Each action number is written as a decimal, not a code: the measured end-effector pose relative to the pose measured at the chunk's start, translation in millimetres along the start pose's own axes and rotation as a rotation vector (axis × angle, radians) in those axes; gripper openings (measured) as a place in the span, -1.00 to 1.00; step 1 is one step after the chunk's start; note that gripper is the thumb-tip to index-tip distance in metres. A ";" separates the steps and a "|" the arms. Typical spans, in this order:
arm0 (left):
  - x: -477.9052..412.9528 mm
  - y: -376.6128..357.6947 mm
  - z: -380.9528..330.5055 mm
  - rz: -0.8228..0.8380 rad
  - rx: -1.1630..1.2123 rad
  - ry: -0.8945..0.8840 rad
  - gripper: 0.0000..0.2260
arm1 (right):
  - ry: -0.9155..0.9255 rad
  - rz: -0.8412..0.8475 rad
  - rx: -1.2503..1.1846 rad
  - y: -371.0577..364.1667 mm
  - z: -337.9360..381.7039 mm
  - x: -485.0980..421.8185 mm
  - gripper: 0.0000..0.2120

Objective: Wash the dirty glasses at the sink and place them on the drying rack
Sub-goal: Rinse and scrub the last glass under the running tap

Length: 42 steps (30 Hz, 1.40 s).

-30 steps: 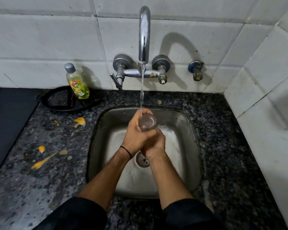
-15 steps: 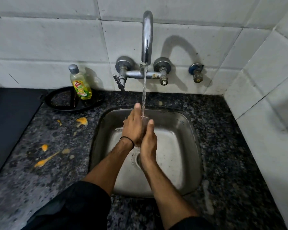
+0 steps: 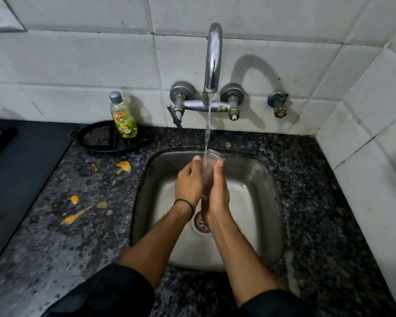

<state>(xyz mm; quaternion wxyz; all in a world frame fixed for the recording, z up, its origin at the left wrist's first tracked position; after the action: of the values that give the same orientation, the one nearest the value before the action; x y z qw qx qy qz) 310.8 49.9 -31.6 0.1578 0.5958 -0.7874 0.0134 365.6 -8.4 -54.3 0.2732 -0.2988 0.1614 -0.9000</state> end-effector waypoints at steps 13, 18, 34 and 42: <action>11.9 4.8 1.1 -0.144 -0.290 -0.053 -0.55 | 0.389 -0.187 0.234 -4.9 41.4 4.8 -0.84; 12.9 -14.6 11.2 0.141 0.471 0.258 -0.63 | 0.117 -0.144 -0.204 5.4 35.5 -13.5 -0.95; -10.8 -1.5 -12.1 -0.097 0.629 0.160 -0.86 | -0.167 -0.136 0.491 14.0 36.2 12.8 -0.54; -13.3 -5.3 -3.1 0.180 -0.021 0.132 -0.22 | -0.346 -0.155 0.496 17.6 7.1 38.0 -0.42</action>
<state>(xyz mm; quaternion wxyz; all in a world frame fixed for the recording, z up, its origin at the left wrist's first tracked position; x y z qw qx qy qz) 319.8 61.4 -33.0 0.2136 0.5187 -0.8258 0.0586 351.5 -45.7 -39.7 0.2917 -0.3831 -0.1352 -0.8660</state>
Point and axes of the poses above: each hand's wrist, its own x-axis away from the middle knuckle, its own y-axis out of the back of the hand, z = x × y, the point moved 5 cm from there along -x, towards the middle knuckle, and after that the axes turned 5 degrees about -z, right-handed, at the moved point
